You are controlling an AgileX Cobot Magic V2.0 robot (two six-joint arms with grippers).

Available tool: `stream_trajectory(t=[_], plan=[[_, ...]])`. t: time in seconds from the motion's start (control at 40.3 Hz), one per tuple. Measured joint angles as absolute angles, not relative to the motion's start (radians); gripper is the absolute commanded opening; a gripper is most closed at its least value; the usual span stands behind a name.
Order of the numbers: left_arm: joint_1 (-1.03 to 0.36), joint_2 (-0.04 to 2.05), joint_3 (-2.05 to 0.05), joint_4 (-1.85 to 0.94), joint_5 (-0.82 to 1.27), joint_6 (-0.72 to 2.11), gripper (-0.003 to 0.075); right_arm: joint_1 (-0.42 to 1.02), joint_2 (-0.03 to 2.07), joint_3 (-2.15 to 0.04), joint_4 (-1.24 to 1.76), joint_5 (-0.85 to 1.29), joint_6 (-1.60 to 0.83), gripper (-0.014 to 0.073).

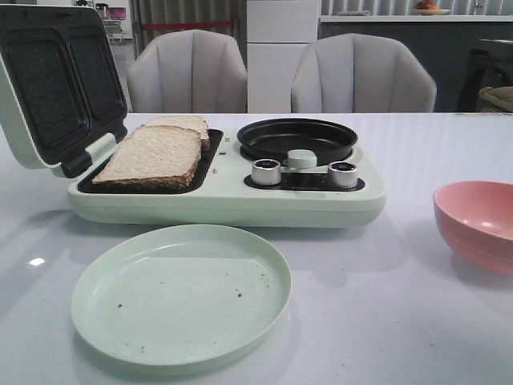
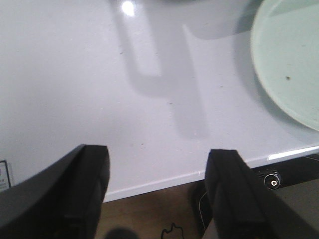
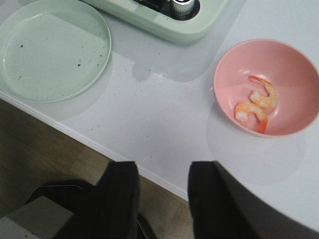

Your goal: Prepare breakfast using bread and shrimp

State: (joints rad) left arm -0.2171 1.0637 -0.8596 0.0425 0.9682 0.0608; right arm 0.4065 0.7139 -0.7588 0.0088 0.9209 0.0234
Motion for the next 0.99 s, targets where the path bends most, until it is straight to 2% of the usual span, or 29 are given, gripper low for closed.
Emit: stream_trajectory(t=[0.199, 0.373, 0.546, 0.994], plan=[[0.061, 1.159, -0.906, -0.168, 0.932, 0.254, 0.0312, 0.407, 0.714, -0.759, 0.009, 0.921, 0.023, 0.0368], [0.215, 1.262, -0.989, -0.347, 0.907, 0.362, 0.0200, 0.407, 0.714, -0.759, 0.009, 0.921, 0.023, 0.0368], [0.259, 1.388, -1.114, -0.410, 0.898, 0.384, 0.0095, 0.407, 0.714, -0.759, 0.009, 0.921, 0.023, 0.0368], [0.263, 1.778, -1.522, -0.595, 0.903, 0.388, 0.0099, 0.407, 0.714, -0.759, 0.009, 0.921, 0.023, 0.0368]])
